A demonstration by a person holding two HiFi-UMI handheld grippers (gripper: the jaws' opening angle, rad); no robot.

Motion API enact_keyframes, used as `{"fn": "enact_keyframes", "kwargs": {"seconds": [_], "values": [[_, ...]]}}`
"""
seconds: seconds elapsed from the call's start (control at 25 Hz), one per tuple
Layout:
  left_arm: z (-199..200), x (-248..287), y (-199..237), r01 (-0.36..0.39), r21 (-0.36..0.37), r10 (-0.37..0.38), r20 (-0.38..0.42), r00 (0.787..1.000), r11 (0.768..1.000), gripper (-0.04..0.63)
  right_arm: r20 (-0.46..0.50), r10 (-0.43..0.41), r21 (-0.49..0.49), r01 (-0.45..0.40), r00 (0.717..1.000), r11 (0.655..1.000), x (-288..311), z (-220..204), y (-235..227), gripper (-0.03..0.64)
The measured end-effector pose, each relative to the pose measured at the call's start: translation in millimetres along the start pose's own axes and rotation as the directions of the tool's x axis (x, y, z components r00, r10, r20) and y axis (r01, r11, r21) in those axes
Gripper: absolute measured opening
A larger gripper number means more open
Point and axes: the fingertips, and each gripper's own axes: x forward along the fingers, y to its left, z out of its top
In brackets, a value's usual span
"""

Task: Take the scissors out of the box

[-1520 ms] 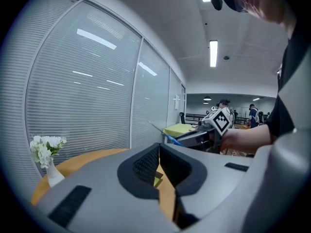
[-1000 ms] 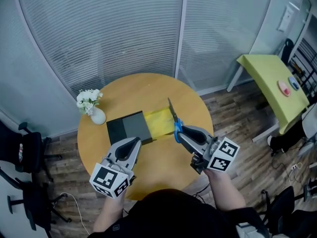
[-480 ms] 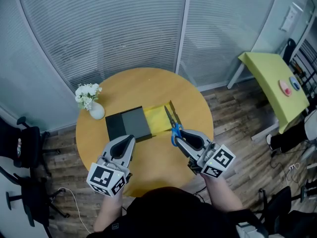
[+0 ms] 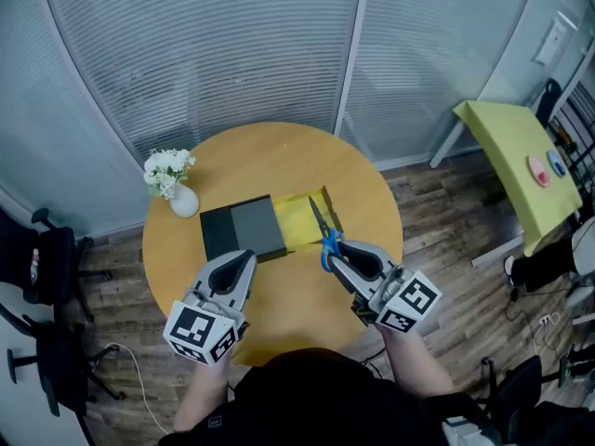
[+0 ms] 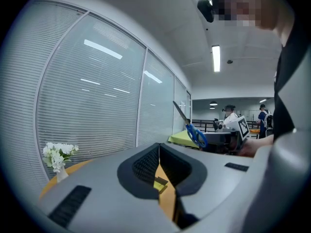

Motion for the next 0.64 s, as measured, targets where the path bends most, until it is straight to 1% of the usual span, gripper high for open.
{"fn": "enact_keyframes", "kwargs": {"seconds": [0.64], "values": [[-4.2, 1.3, -5.0, 0.010, -0.018, -0.010, -0.007, 1.000, 1.000, 0.015, -0.013, 0.004, 0.024, -0.003, 1.000, 1.000, 0.5, -4.6, -0.8, 0.095]]}}
